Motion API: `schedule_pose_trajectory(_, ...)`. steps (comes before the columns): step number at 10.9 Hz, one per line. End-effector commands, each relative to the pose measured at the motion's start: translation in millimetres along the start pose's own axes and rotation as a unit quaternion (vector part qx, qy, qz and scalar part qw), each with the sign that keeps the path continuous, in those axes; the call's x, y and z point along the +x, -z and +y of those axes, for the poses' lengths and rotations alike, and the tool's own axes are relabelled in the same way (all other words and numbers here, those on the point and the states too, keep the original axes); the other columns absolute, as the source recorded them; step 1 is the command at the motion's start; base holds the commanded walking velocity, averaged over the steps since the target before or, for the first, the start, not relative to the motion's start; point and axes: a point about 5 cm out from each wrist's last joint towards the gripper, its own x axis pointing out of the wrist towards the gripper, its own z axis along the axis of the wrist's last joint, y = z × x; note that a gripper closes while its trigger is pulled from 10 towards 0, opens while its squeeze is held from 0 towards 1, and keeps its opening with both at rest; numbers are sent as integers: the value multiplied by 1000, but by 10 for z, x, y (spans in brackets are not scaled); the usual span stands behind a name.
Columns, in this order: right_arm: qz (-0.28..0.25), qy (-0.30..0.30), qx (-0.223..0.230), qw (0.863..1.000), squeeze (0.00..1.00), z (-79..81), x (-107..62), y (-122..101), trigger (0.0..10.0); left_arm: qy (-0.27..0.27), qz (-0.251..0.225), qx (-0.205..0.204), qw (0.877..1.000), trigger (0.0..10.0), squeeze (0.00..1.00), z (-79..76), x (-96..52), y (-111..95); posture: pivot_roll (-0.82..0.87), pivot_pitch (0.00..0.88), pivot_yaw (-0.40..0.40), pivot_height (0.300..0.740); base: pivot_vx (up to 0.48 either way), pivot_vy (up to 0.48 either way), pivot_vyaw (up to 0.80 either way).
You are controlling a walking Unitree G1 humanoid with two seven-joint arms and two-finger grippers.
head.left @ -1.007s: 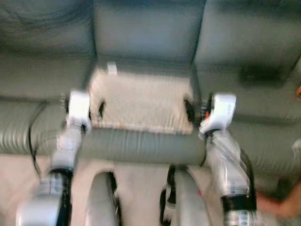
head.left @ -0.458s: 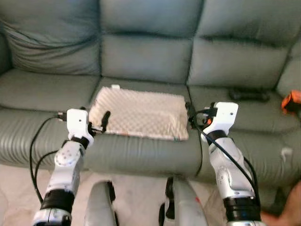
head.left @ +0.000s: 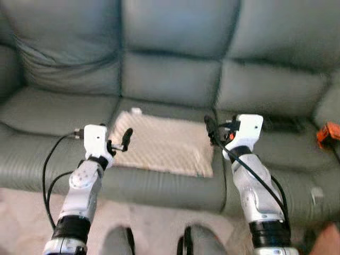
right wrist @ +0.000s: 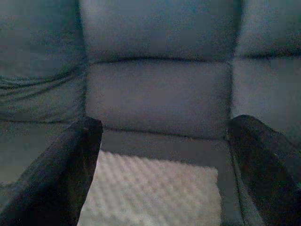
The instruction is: Move the pillow to the sofa
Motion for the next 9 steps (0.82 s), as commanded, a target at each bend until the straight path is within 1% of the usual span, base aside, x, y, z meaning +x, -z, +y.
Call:
schedule_pose_trajectory(1, -8, 1, 2, 1000, 0, -31, 21, -55, 10000, -3, 4, 7, 1000, 10000, 0, -13, 41, -18, -75, 0, -62, 740, 0, 0, 0)
schedule_pose_trajectory(2, -12, -9, 2, 1000, 0, -13, 42, -80, 10000, -4, 8, 10, 1000, 10000, 0, -19, 66, -18, -78, 0, -61, 740, 0, 0, 0)
schedule_pose_trajectory(3, -13, -5, -1, 1000, 0, -18, 43, -81, 10000, -4, 9, 10, 1000, 10000, 0, -26, 74, -18, -78, 0, -61, 740, 0, 0, 0)
schedule_pose_trajectory(5, -10, -10, 13, 1000, 0, 6, 52, -64, 10000, -18, 9, 12, 1000, 10000, 0, 0, 83, -16, -79, 0, -61, 740, 0, 0, 0)
schedule_pose_trajectory(6, -15, -33, -10, 999, 0, 55, 49, -69, 10000, -33, 14, 10, 999, 10000, 0, 38, 99, -7, -80, 0, -60, 740, 0, 0, 800)
schedule_pose_trajectory(7, -16, -44, -6, 999, 0, 104, 50, -75, 10000, -33, 11, 6, 999, 10000, 0, 48, 109, -23, -80, 0, -62, 740, 0, 292, 800)
schedule_pose_trajectory(9, -18, -54, 3, 998, 0, 132, 46, -70, 10000, -33, 10, 12, 999, 10000, 0, 55, 115, -28, -80, 0, -60, 740, 0, 0, 800)
